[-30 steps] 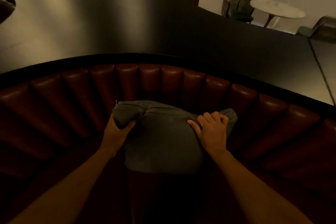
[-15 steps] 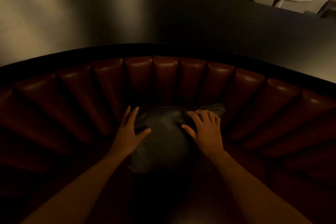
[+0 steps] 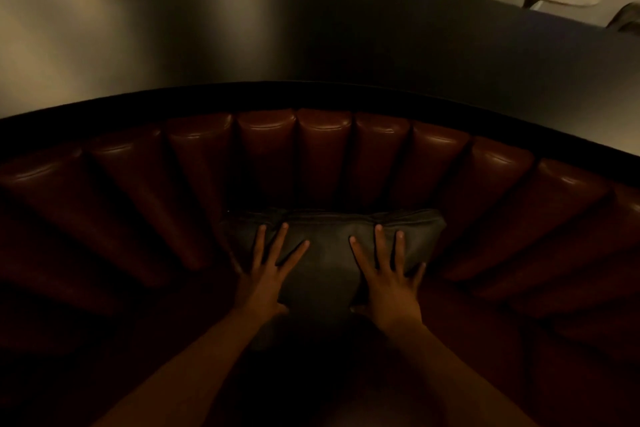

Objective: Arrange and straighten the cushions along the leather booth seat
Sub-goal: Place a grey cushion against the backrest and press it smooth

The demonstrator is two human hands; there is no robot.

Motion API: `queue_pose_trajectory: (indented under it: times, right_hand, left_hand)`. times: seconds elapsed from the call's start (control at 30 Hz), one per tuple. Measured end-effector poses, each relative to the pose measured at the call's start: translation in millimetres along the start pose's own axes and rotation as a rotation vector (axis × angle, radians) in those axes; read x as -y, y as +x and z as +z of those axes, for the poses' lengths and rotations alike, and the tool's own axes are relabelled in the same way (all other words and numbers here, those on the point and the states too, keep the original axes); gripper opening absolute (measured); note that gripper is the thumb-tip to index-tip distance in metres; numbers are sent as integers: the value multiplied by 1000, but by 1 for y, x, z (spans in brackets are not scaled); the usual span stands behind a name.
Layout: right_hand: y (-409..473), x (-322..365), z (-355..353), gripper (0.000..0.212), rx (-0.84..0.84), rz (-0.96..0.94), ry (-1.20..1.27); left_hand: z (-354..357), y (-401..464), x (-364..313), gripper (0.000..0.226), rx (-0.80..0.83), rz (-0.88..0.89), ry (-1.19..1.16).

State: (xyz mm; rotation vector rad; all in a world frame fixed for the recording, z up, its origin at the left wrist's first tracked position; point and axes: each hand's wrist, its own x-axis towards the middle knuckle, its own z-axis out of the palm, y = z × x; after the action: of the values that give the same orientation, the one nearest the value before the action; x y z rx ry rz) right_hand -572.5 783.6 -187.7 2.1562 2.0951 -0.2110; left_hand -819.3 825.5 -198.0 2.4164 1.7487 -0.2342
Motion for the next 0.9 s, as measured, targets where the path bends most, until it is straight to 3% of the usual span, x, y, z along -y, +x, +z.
queue_pose_trajectory:
  times: [0.37,0.5,0.73,0.9]
  right_hand:
    - [22,8,-5,136,79,41,35]
    - [1,3,-17,125,-60,23,40]
    - [-47,-32,-71,102,-304,89,114]
    - [-98,-86,-137,98,-459,190,77]
  left_hand:
    - [-4,21,2,141,26,-22,22]
    - [-23,15,7,145,-116,91,38]
    - [-102,1,-41,117,-348,290,63]
    - [-165,-19,-101,100,-449,375,70]
